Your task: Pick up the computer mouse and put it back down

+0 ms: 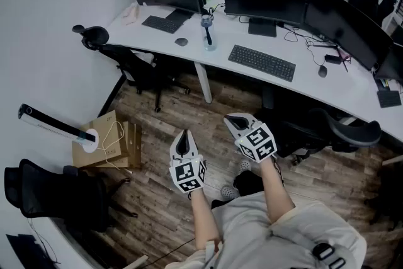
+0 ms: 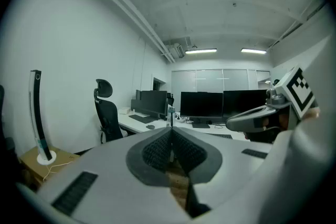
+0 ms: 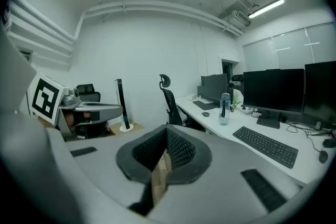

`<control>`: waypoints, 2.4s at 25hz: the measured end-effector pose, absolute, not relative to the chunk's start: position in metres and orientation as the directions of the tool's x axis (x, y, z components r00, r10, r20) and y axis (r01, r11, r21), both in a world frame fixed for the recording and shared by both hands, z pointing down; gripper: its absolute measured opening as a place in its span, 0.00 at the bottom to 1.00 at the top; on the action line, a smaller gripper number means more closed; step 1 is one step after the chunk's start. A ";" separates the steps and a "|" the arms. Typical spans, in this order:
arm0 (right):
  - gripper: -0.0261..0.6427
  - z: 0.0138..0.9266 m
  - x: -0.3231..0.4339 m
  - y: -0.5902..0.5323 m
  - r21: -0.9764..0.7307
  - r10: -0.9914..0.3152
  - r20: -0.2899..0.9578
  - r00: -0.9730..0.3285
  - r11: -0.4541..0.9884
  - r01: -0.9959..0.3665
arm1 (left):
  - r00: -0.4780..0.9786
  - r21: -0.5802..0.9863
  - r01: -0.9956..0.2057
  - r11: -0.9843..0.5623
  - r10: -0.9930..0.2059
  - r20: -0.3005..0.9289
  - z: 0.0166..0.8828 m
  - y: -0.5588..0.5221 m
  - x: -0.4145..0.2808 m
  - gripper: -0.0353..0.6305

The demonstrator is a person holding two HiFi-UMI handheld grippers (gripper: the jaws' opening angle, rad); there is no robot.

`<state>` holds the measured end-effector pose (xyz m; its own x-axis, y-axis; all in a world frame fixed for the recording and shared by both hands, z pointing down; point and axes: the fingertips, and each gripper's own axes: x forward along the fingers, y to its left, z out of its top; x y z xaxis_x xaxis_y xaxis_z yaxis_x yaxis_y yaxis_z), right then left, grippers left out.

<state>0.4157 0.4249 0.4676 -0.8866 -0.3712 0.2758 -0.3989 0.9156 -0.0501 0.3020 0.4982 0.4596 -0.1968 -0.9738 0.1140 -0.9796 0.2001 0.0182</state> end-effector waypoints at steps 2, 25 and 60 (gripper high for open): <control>0.05 0.469 0.417 0.428 -0.059 -0.367 0.279 -0.887 0.916 -0.397 | -0.192 0.027 -0.980 0.196 -0.974 0.118 0.461 0.500 0.301 0.09; 0.25 0.449 0.397 0.416 -0.183 -0.368 0.173 -0.914 0.900 -0.397 | -0.247 -0.011 -0.969 0.248 -0.959 0.143 0.459 0.508 0.271 0.19; 0.53 0.431 0.151 0.140 -0.162 -0.310 0.215 -0.926 0.924 -0.347 | -0.271 0.061 -0.957 0.282 -0.951 0.148 0.431 0.255 0.021 0.35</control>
